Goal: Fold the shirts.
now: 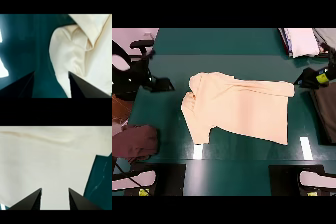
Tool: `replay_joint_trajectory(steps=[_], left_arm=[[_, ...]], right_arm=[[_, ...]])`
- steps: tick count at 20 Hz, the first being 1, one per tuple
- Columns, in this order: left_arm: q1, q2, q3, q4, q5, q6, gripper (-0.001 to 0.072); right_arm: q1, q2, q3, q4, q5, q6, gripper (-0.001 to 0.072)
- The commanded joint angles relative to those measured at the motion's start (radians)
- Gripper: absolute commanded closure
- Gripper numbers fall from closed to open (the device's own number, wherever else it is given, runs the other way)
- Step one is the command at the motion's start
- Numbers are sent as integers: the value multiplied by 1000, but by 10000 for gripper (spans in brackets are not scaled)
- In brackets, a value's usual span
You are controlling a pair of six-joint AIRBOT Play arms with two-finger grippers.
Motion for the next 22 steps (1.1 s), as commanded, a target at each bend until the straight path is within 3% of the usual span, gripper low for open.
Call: replay_joint_trajectory(steps=[1,6,11,12,13,14,18,20,22], left_arm=[[16,9,-187,-100,55,53,208],[-90,5,-272,-120,221,55,208],[-156,-19,-272,-116,228,45,212],[-154,-17,-270,-111,227,44,391],[-147,-15,-268,-106,227,44,639],[-141,-15,-254,-104,212,43,681],[-111,-12,-143,-97,65,48,682],[-113,16,-127,-102,69,48,682],[-113,48,-126,-109,97,48,682]], right_arm=[[3,100,-198,74,-83,-16,317],[3,111,-275,116,-91,-17,318],[-10,133,-316,108,-91,-17,318],[-21,148,-330,104,-90,-17,318],[-37,171,-352,105,-93,-17,318],[-61,197,-383,104,-92,-17,317],[-196,326,-595,-18,-28,-16,317],[-262,377,-716,-52,-1,-16,178],[-300,394,-826,-42,-6,-16,181]])
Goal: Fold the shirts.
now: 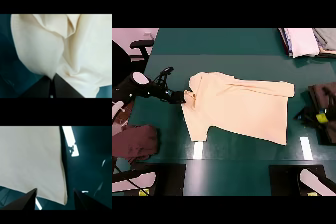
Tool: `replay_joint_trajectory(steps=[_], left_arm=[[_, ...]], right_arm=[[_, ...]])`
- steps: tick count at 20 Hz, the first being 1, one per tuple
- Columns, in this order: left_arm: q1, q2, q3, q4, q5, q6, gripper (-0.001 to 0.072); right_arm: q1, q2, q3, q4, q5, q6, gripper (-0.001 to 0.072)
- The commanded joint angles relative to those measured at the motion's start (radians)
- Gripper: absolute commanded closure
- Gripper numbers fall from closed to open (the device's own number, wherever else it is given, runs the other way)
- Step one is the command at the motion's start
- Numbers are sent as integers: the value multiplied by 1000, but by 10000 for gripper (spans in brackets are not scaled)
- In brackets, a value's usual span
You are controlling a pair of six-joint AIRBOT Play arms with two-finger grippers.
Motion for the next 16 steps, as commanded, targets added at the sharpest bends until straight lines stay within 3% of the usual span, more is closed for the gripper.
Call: replay_joint_trajectory(steps=[1,4,8,10,11,14,16], left_arm=[[3,40,22,-6,-5,2,682],[3,55,22,-8,-9,2,682],[3,55,22,-7,-10,2,682],[3,61,23,-6,-20,3,682],[5,81,24,-3,-23,2,682],[7,207,63,16,-6,2,682],[7,312,151,32,-9,2,682]], right_arm=[[-65,42,-183,-30,20,1,183],[-25,-11,-280,25,-34,1,204],[130,-95,-285,119,-144,0,298],[225,-108,-238,117,-173,0,548],[261,-95,-210,117,-189,-2,620],[303,14,-65,117,-212,-2,696],[288,103,95,118,-207,-2,697]])
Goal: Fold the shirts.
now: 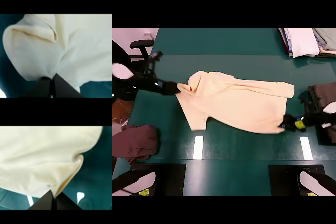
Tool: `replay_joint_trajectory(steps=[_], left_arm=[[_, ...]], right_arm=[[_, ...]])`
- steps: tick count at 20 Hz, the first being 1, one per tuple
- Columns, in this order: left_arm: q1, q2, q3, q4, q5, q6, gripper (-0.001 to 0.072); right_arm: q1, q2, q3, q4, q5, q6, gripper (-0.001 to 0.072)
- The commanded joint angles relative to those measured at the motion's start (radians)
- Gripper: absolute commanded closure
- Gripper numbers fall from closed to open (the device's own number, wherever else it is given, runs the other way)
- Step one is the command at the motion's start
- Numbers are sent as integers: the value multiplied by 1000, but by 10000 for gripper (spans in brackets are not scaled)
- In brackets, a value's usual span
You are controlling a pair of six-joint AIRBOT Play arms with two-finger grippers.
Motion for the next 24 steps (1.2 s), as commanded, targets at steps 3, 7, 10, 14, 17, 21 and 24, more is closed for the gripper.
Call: replay_joint_trajectory(steps=[3,7,10,14,17,21,24], left_arm=[[1,253,283,20,23,-4,682],[1,371,599,20,63,-27,682],[1,387,809,21,59,-65,683],[1,387,953,44,105,-82,684],[1,374,927,119,73,-127,684],[1,267,747,148,-53,-185,683],[1,120,581,110,-181,-184,683]], right_arm=[[-31,187,469,9,-14,1,696],[-127,235,911,8,17,1,697],[-210,200,1191,8,127,1,697],[-311,101,1470,8,297,34,698],[-330,76,1447,9,322,53,698],[-259,40,1246,-16,302,56,698],[-103,-92,1190,-154,314,91,698]])
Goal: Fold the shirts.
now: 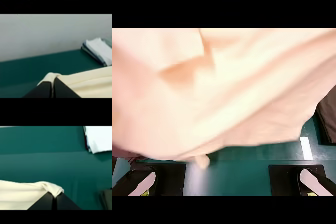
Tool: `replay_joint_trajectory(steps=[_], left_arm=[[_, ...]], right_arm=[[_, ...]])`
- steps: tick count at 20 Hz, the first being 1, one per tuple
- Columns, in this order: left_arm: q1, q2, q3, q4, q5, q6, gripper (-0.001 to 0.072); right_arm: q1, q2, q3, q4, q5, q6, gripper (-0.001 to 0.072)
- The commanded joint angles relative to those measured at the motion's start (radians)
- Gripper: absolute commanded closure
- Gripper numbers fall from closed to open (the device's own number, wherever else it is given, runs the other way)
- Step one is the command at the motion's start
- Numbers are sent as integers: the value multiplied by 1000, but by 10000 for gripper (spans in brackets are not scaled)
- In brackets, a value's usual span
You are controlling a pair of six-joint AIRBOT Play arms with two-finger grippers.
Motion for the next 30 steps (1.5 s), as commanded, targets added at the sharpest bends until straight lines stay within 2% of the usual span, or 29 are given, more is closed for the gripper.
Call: replay_joint_trajectory(steps=[1,3,6,10,13,15,18,20,22,28,29,30], left_arm=[[-2,-158,-180,-23,-142,-18,682],[-9,-269,-288,-23,-146,-10,682],[-23,-470,-374,-23,-101,-3,682],[-23,-682,-306,-33,81,43,682],[-23,-735,-216,-20,154,43,681],[-21,-733,-160,-11,112,43,681],[-21,-728,-86,53,-105,41,682],[-22,-728,-103,62,-219,34,682],[-23,-704,-189,62,-229,13,683],[-23,-618,-505,20,-139,13,677],[-23,-618,-534,4,-134,16,518],[-23,-618,-556,-12,-128,16,329]], right_arm=[[155,-151,-73,-159,34,33,698],[225,-283,-107,-213,72,38,698],[263,-493,-140,-214,76,37,698],[259,-736,-27,-196,29,37,698],[259,-832,120,-196,-13,37,698],[259,-815,118,-197,-53,34,698],[259,-713,-25,-212,-83,-25,698],[260,-645,-131,-242,-89,-26,698],[260,-577,-254,-254,-104,-26,697],[260,-453,-546,-246,-186,-26,697],[260,-444,-579,-237,-194,-26,697],[259,-436,-609,-217,-205,-26,696]])
